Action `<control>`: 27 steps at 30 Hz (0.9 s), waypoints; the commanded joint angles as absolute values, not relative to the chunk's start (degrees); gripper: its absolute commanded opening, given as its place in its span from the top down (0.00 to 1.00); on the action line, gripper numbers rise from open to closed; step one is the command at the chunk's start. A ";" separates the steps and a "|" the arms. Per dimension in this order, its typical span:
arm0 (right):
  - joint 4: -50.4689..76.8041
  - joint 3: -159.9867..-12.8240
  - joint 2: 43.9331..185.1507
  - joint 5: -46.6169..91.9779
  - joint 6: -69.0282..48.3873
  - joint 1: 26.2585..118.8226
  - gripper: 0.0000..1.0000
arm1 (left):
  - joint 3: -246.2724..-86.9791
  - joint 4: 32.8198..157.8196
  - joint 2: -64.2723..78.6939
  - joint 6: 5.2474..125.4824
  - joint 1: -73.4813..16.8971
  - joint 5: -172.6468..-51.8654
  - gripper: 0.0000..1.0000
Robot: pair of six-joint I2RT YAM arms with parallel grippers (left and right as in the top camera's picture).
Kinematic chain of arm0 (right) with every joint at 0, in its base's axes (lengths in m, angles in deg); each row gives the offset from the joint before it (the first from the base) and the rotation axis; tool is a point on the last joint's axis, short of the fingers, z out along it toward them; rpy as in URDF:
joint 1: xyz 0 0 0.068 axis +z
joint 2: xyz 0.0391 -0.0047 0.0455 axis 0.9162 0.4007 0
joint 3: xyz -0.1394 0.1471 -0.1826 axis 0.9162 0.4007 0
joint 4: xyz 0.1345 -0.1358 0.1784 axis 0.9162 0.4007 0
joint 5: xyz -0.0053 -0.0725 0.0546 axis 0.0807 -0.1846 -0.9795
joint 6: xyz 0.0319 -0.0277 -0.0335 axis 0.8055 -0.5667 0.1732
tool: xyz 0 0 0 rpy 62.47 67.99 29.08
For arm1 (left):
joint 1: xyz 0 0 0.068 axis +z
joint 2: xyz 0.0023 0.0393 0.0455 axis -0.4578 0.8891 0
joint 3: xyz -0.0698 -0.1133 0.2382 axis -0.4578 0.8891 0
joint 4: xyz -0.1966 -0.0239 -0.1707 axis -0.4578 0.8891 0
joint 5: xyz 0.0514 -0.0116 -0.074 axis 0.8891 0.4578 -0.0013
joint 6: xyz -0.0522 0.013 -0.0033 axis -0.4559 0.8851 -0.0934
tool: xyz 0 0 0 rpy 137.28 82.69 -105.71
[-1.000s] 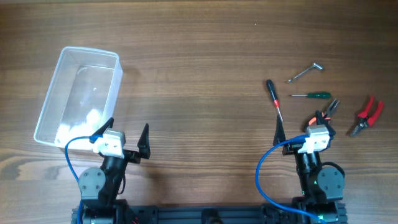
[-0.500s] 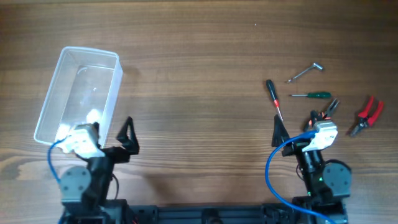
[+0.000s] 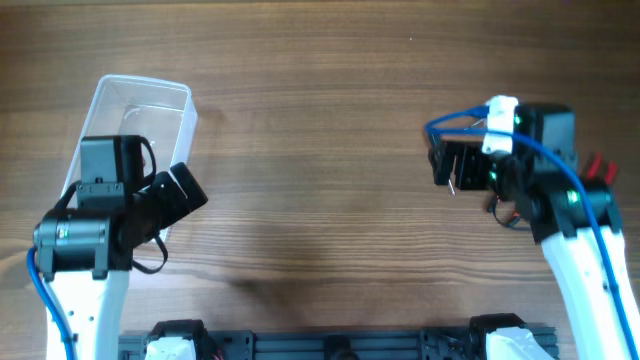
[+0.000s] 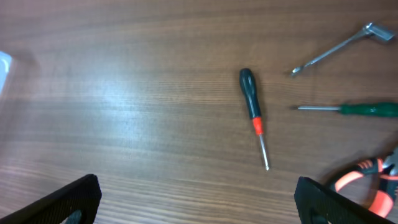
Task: Pack container
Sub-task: 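Grip the clear plastic container's edge with the left gripper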
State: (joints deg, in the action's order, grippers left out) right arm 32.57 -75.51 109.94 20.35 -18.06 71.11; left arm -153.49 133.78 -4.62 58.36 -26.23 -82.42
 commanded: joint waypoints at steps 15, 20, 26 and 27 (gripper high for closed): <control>34.01 -79.16 116.80 20.37 -22.76 71.26 0.00 | -150.28 131.31 8.73 34.95 10.06 -80.06 0.00; 34.01 -79.16 116.80 20.37 -22.76 71.26 0.00 | -149.84 126.13 18.41 34.93 11.08 -80.10 0.00; 34.01 -79.16 116.80 20.37 -22.71 71.26 0.00 | -149.84 120.58 27.90 34.95 10.84 -80.06 0.00; 34.03 -79.16 116.80 20.37 -22.74 71.26 0.00 | -149.84 119.72 29.41 34.97 10.80 -80.06 0.00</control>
State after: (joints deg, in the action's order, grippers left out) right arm 34.01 -77.61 116.54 19.39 -22.15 71.11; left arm -150.21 121.67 24.75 36.04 10.86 -80.41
